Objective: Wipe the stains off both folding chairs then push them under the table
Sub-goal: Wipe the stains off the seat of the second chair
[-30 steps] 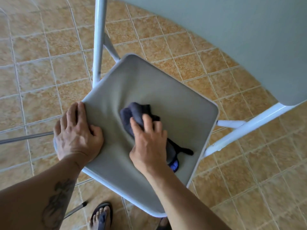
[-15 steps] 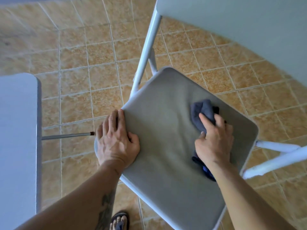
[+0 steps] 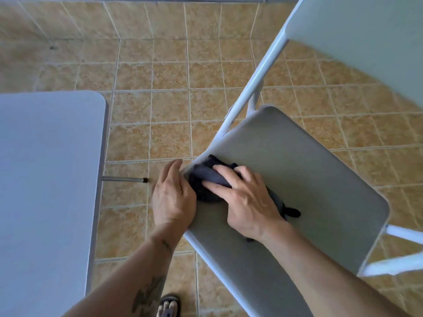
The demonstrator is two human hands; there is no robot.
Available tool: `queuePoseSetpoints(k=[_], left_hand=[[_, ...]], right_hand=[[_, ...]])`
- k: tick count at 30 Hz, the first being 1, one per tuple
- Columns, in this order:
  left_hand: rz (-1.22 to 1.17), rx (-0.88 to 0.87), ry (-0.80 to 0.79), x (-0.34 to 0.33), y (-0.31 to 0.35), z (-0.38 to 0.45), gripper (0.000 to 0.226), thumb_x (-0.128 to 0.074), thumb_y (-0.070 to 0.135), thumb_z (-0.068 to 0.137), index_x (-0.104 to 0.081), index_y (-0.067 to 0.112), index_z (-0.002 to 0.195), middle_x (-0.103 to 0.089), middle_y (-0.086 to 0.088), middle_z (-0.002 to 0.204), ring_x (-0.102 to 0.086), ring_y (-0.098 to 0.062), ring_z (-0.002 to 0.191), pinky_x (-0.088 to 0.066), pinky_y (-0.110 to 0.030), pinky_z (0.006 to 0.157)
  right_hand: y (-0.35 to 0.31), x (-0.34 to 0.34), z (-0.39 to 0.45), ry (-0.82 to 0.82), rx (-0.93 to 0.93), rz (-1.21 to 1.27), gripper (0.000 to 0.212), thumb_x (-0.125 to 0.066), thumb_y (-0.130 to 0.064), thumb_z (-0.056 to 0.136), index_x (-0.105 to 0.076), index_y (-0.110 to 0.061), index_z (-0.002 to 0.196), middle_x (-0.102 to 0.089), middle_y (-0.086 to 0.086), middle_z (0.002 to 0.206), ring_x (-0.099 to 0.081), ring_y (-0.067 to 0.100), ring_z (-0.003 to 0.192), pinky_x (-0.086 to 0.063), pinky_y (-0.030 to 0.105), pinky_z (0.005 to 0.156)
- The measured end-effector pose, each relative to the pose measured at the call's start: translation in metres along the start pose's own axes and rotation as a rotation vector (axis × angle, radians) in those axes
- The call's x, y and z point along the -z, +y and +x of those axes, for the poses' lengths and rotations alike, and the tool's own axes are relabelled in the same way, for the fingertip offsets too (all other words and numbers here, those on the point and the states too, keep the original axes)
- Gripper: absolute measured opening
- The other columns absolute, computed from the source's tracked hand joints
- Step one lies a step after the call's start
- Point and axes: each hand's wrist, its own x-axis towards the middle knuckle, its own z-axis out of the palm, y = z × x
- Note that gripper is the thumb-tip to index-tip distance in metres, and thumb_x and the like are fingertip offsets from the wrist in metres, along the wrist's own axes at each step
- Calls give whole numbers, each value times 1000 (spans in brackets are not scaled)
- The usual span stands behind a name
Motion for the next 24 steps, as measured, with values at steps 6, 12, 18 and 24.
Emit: queuePoseSetpoints(k=[6,12,18,24], left_hand=[[89,22,-41,-3,4,0,58,-31,42,89,-51,22,139,-50,6,145,-54,-27,122,-41,-37,98],[208,39,-123,-4,8,3,53,-35,44,87,-51,29,135,-57,4,134,-59,-32,111,-45,-41,91],[278,62,-128,-6,10,4,47,-36,44,86,-52,30,129,-59,0,129,-60,-34,107,-46,-40,82],[315,76,-131,-5,13,4,33,-41,39,90,-55,26,116,-59,-7,117,-59,-39,97,-44,-43,79]], right_hand=[[71,13,50,117,-436,-67,68,-52,-12,78,-48,-43,138,-43,-4,140,-41,34,107,-40,47,88],[58,21,50,105,-628,-32,68,-56,-14,75,-47,-40,137,-40,0,143,-39,37,112,-35,47,88],[6,-2,9,65,-160,-31,70,-56,-16,71,-49,-36,137,-40,-2,145,-45,32,103,-37,42,75],[84,6,-27,137,-545,-17,67,-57,-9,77,-52,-36,138,-42,0,146,-43,35,107,-41,47,82]])
